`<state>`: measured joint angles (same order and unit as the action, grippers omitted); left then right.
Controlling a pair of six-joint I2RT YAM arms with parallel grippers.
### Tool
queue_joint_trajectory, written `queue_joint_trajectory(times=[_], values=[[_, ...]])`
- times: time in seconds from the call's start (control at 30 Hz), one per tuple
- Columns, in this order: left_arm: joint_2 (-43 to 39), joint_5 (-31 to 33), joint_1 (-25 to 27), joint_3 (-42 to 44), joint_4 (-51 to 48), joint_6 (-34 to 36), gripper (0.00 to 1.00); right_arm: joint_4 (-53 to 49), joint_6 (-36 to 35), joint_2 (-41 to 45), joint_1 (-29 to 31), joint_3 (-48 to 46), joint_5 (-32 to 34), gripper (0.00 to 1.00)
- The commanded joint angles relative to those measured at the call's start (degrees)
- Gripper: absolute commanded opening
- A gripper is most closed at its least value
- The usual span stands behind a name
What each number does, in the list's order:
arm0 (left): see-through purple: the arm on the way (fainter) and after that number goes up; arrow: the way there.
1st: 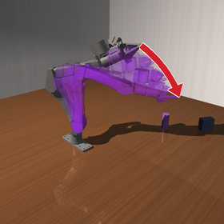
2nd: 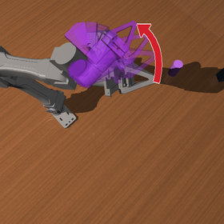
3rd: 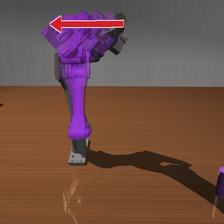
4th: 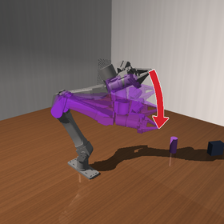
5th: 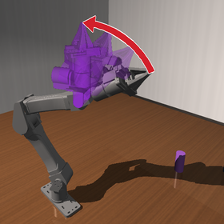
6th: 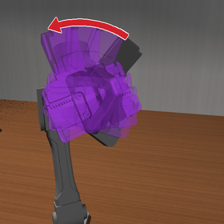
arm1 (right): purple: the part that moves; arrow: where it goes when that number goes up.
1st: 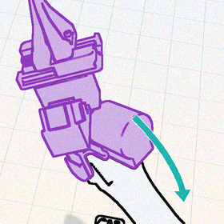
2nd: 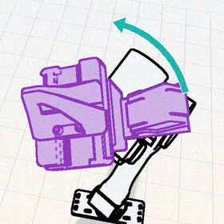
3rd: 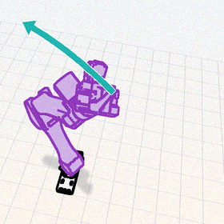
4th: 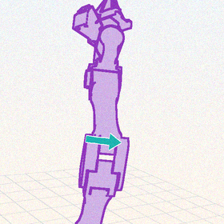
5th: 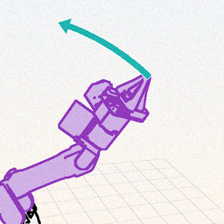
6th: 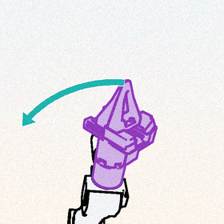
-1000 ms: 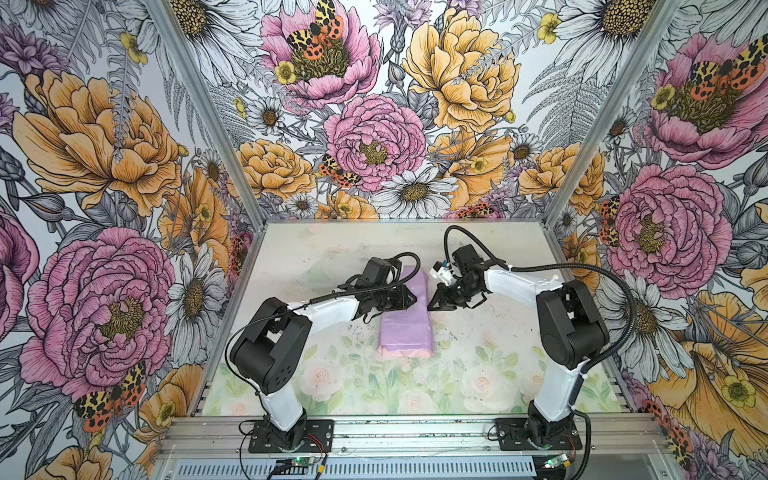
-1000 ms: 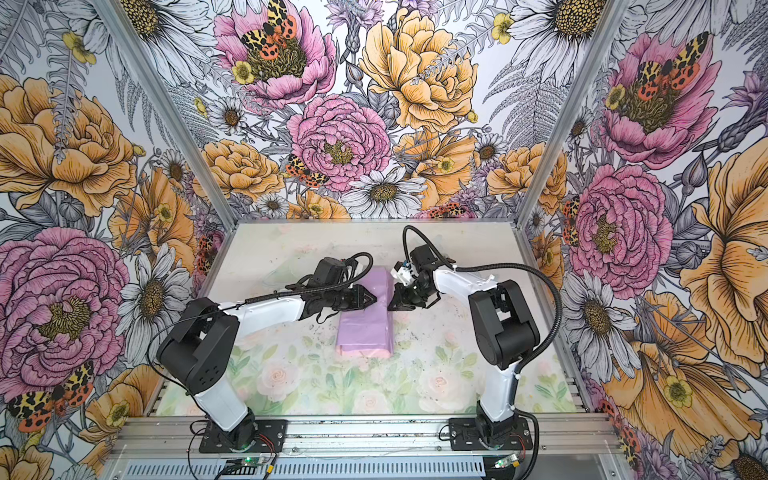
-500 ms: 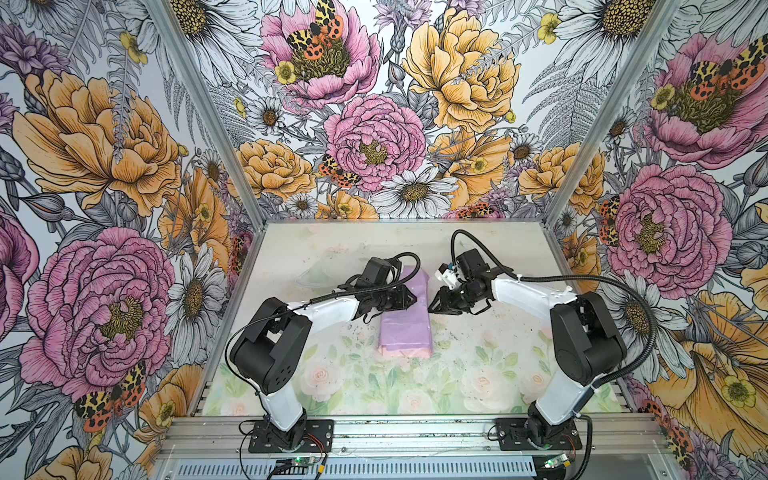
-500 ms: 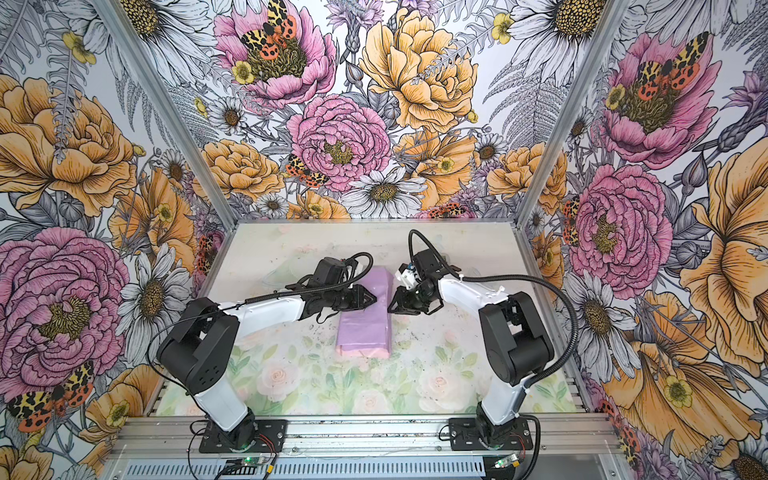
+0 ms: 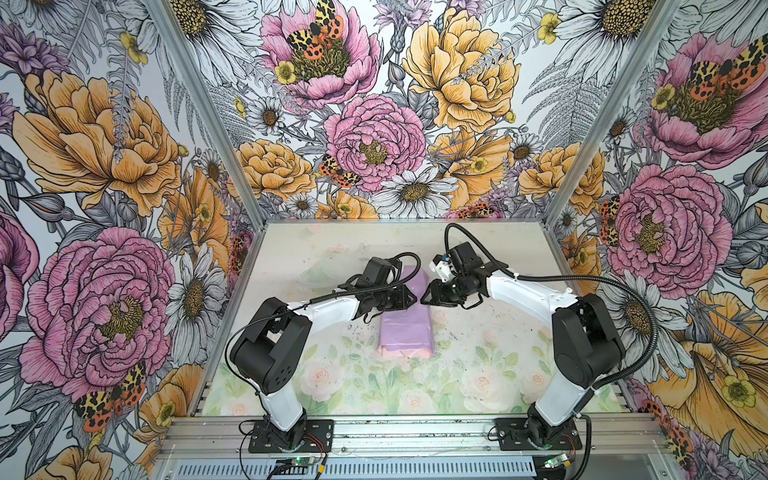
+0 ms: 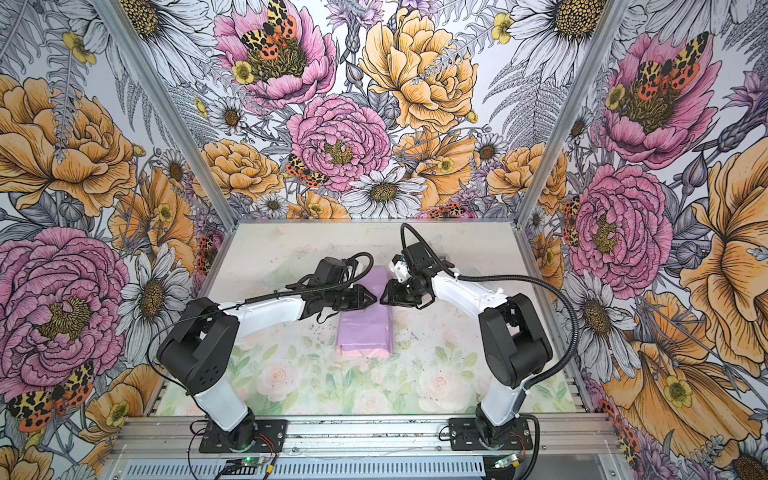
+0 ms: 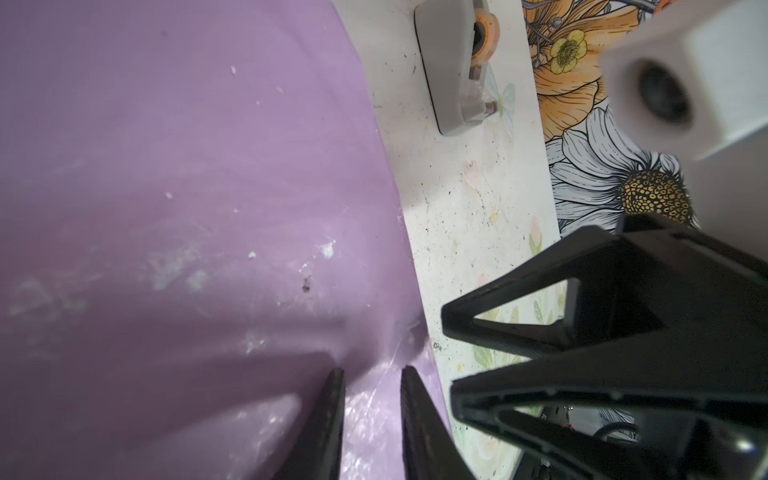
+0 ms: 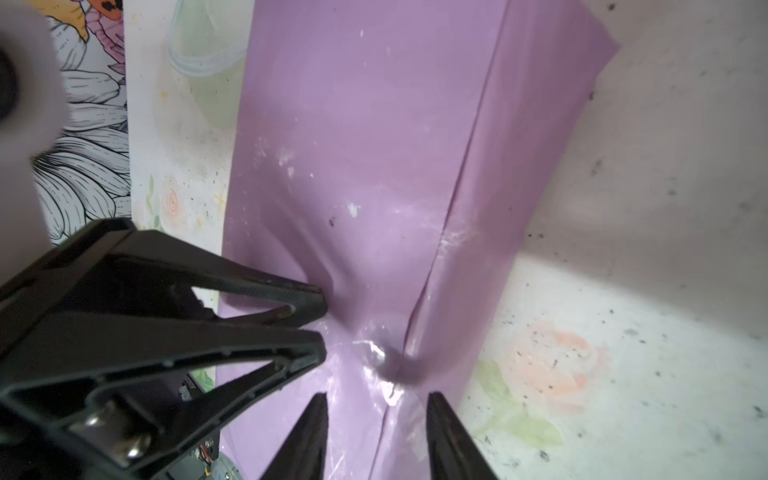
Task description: Wrap the gift box in paper
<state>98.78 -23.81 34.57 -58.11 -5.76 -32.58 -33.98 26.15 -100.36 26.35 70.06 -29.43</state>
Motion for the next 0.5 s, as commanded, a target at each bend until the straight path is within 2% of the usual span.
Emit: queue_joint_trajectory(times=[0.0, 0.13, 0.23, 0.3, 0.37, 0.47], values=[[0.7, 1.1, 1.2, -0.1, -4.1, 1.2, 0.26, -0.1, 0.6, -2.0, 0.5, 2.0, 1.7, 0.38], [0.5, 1.2, 1.3, -0.3, -4.0, 1.1, 0.26, -0.1, 0.6, -3.2, 0.6, 1.8, 3.1, 0.29], [0.6, 1.1, 1.2, -0.8, -4.0, 1.1, 0.26, -0.1, 1.0, -3.0, 0.5, 1.4, 3.5, 0.16], [0.2, 0.9, 1.3, -1.5, -4.3, 1.0, 0.26, -0.1, 1.4, -2.1, 0.6, 1.1, 3.8, 0.11], [-0.7, 0.9, 1.3, -2.7, -5.2, 1.2, 0.27, -0.2, 2.2, -1.0, 0.5, 0.8, 3.9, 0.13], [-3.0, 1.7, 1.3, -5.6, -8.0, 1.9, 0.37, -0.6, 3.5, 1.8, 0.1, 1.0, 3.7, 0.34]])
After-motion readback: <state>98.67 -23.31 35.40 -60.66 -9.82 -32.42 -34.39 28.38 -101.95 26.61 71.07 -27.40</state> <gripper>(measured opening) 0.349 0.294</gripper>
